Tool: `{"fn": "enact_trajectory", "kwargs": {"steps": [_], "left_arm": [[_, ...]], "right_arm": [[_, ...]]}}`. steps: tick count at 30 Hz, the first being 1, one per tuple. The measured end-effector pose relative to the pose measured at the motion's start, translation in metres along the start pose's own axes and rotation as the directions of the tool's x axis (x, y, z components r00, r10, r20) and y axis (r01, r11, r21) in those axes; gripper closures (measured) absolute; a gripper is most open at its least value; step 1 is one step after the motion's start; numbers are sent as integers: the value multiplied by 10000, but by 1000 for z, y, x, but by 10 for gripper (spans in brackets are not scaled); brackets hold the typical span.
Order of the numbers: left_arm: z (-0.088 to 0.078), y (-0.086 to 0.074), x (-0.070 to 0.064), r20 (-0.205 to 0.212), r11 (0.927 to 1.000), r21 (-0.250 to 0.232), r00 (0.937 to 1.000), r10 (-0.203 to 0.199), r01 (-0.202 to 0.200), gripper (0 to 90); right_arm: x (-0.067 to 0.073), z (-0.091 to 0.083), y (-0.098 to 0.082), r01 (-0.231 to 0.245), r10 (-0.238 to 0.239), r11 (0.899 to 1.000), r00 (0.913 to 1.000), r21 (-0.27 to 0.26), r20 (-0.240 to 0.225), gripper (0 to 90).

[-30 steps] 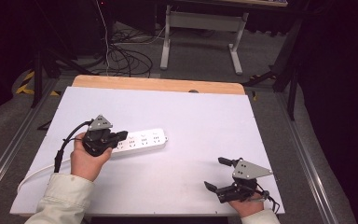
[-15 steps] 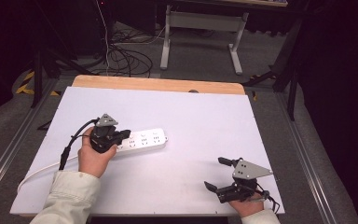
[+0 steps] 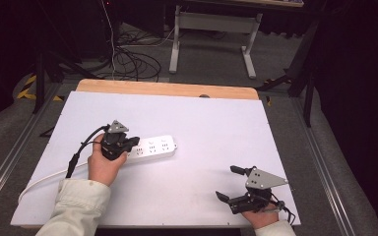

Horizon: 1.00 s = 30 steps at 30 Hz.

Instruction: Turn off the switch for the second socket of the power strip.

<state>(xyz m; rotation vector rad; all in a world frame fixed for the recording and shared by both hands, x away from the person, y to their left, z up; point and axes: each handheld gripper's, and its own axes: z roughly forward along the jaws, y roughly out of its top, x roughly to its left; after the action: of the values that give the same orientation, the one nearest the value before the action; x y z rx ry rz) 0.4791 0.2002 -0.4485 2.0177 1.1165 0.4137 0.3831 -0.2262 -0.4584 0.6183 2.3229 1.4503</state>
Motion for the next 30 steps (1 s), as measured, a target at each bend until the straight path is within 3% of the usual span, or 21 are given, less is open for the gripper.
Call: {"fn": "enact_trajectory", "kwargs": {"steps": [15,30], "left_arm": [[15,-3,-1,-357,9998,178,9993,117,-110,899],[17,-5,0,-589,9999,98,9982,110,-105,898]], "right_arm": [[0,0,0,7,-7,10000,10000,28,-5,60],[0,0,0,1,0,10000,10000,19,-37,60]]}}
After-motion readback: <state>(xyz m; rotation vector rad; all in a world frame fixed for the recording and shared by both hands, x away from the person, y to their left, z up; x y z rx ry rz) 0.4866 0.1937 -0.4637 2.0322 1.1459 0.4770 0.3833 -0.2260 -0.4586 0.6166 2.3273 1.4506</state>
